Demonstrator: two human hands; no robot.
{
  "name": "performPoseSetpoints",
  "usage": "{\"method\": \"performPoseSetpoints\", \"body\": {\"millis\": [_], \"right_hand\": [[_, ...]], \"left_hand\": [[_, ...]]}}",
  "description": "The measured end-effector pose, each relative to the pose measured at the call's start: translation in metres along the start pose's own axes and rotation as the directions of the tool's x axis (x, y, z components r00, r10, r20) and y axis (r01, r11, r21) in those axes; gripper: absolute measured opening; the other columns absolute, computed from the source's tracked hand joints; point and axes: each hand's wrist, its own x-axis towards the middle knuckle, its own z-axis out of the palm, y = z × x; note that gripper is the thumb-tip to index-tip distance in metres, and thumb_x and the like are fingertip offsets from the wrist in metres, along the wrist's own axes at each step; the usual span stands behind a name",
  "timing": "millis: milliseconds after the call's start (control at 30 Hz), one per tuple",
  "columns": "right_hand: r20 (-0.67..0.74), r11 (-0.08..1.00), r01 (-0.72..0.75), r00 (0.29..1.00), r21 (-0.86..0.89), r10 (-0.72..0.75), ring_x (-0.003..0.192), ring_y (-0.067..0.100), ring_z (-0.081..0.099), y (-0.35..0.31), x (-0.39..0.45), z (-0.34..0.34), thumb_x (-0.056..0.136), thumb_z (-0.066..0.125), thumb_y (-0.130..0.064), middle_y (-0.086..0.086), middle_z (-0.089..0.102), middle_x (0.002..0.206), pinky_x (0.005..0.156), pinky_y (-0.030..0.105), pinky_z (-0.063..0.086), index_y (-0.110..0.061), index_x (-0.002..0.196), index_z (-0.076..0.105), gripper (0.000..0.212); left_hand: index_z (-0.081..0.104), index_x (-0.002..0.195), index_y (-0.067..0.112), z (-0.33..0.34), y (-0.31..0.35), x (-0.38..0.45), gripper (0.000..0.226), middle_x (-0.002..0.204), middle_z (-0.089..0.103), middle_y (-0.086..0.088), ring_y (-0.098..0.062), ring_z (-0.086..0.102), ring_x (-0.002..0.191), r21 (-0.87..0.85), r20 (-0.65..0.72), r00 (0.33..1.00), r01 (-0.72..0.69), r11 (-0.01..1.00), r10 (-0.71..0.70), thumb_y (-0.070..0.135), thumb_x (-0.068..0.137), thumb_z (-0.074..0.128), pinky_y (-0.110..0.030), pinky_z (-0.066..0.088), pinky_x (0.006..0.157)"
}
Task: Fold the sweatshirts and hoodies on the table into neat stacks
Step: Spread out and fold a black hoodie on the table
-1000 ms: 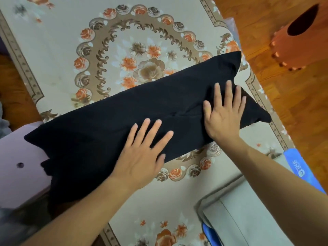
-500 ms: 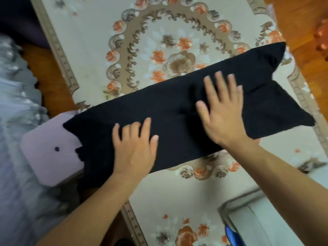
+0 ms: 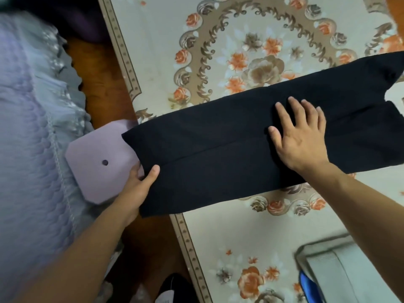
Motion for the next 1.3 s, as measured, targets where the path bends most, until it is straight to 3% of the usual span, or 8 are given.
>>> {"method": "performPoseSetpoints", "body": {"millis": [200,500,767,833,900,1033,1167,1300], "right_hand": [[0.037,0.997,-0.073,0.997,-0.002,0.073,0.152,0.038,0.013,0.003,-0.01,0.008,0.103,0.036,-0.05,0.011,0.019,0.165,0.122,0.059,0.009,-0.028,0.158,0.027,0.06],[-0.064,0.993,0.114,0.992,0.042,-0.111,0.139,0.044,0.037,-0.017,-0.017,-0.006,0.105,0.04,-0.047,0.019,0.037,0.157,0.115,0.056,0.029,-0.016,0.148,0.05,0.054],[0.424,0.982,-0.002,0.902,0.188,-0.079,0.155,0.032,0.004,-0.066,-0.025,-0.034,0.103,0.024,-0.058,0.006,0.009,0.169,0.124,0.052,0.006,-0.024,0.161,0.022,0.067],[0.533,0.822,-0.266,0.845,0.503,-0.052,0.155,0.023,0.012,-0.057,-0.017,-0.077,0.106,0.028,-0.055,-0.002,0.022,0.167,0.125,0.043,0.008,-0.028,0.157,0.032,0.058],[0.642,0.321,-0.58,0.754,0.749,-0.138,0.143,0.011,0.04,-0.045,-0.019,-0.134,0.105,0.033,-0.057,-0.011,0.048,0.153,0.122,0.038,0.027,-0.032,0.149,0.047,0.053],[0.589,-0.289,-0.608,0.792,0.74,-0.158,0.106,0.01,0.07,0.004,-0.04,-0.2,0.094,0.04,-0.059,-0.006,0.074,0.112,0.085,0.03,0.057,-0.026,0.135,0.061,0.056],[0.664,-0.071,-0.663,0.729,0.745,0.167,0.106,0.027,0.072,0.044,-0.045,-0.168,0.099,0.059,-0.039,0.005,0.077,0.102,0.094,0.042,0.057,-0.019,0.117,0.069,0.029],[0.497,0.303,-0.562,0.825,0.77,0.267,0.098,0.017,0.069,0.05,-0.041,-0.129,0.097,0.063,-0.017,-0.004,0.074,0.101,0.097,0.043,0.054,-0.023,0.11,0.069,0.016]], "left_hand": [[0.059,0.131,0.031,-0.003,-0.012,-0.001,0.058,0.129,0.067,0.008,-0.022,0.062,0.12,-0.204,0.086,0.996,0.043,0.978,-0.026,0.062,0.082,0.062,-0.046,0.051,0.101],[0.06,0.121,0.016,-0.075,0.018,-0.045,0.019,0.101,0.069,0.002,0.003,0.071,0.078,-0.126,-0.262,0.924,-0.318,0.94,0.278,0.019,0.102,0.058,-0.014,0.056,0.062],[0.062,0.129,0.029,-0.055,0.076,-0.119,0.032,0.119,0.075,0.003,-0.02,0.073,0.105,-0.295,-0.131,0.925,-0.381,0.877,0.357,0.018,0.098,0.06,-0.036,0.06,0.079],[0.059,0.13,0.03,-0.006,0.105,-0.149,0.043,0.124,0.072,0.003,-0.02,0.071,0.11,-0.276,-0.042,0.872,-0.479,0.833,0.487,0.02,0.089,0.07,-0.041,0.057,0.088],[0.059,0.12,0.033,0.056,0.127,-0.171,0.044,0.116,0.071,0.006,-0.012,0.07,0.105,-0.074,0.007,0.801,-0.597,0.799,0.599,0.03,0.081,0.079,-0.035,0.057,0.089],[0.052,0.1,0.027,0.197,0.164,-0.185,0.022,0.089,0.066,0.01,0.001,0.064,0.079,0.032,0.212,0.705,-0.698,0.716,0.677,0.024,0.09,0.072,-0.014,0.05,0.066],[0.052,0.112,0.027,0.278,0.161,-0.159,0.024,0.102,0.064,0.004,-0.014,0.064,0.097,0.107,0.527,0.709,-0.602,0.792,0.468,0.013,0.094,0.06,-0.034,0.054,0.086],[0.051,0.144,0.026,0.238,0.116,-0.14,0.061,0.13,0.061,0.009,0.0,0.058,0.121,-0.004,0.461,0.683,-0.637,0.771,0.566,-0.005,0.093,0.058,-0.02,0.046,0.103]]}}
